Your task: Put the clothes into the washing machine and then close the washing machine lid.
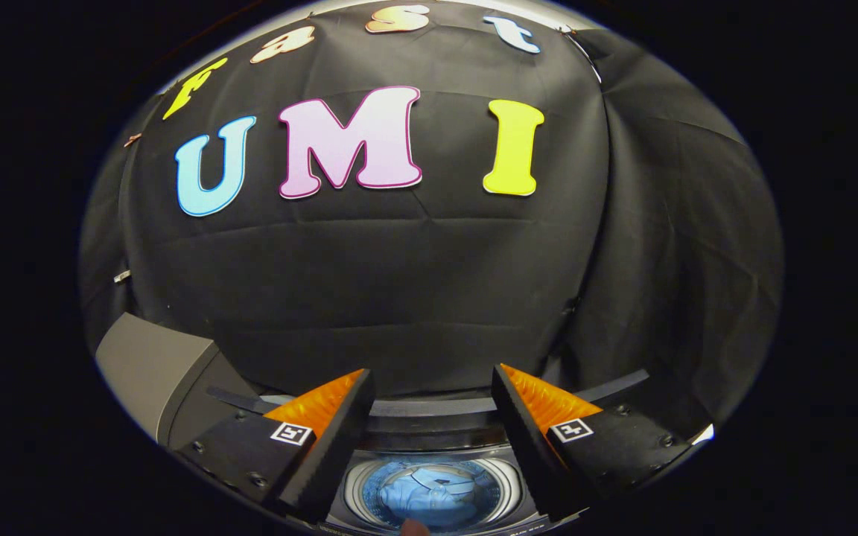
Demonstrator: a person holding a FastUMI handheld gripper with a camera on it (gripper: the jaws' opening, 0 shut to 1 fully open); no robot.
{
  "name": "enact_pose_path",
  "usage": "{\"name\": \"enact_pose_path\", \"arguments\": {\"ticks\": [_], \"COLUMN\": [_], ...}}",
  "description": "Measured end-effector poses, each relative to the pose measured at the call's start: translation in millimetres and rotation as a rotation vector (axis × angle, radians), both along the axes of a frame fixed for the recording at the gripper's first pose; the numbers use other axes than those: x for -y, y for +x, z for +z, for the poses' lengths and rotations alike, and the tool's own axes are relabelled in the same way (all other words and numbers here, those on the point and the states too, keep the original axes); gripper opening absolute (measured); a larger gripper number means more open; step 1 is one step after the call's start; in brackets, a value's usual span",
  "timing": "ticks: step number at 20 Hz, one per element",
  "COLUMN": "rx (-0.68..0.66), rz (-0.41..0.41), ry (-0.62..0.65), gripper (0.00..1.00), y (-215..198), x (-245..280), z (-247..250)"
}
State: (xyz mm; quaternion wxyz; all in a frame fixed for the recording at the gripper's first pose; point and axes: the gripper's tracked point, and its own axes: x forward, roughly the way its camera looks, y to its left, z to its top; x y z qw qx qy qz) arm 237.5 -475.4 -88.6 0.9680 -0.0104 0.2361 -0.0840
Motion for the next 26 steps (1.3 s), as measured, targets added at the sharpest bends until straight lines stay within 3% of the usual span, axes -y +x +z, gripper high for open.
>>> {"name": "enact_pose_path", "arguments": {"ticks": [26], "rx": [0.010], "rz": [0.001], "ry": [-0.004], "gripper": [0.99], "y": [-36], "x": [-3], "z": [-10]}}
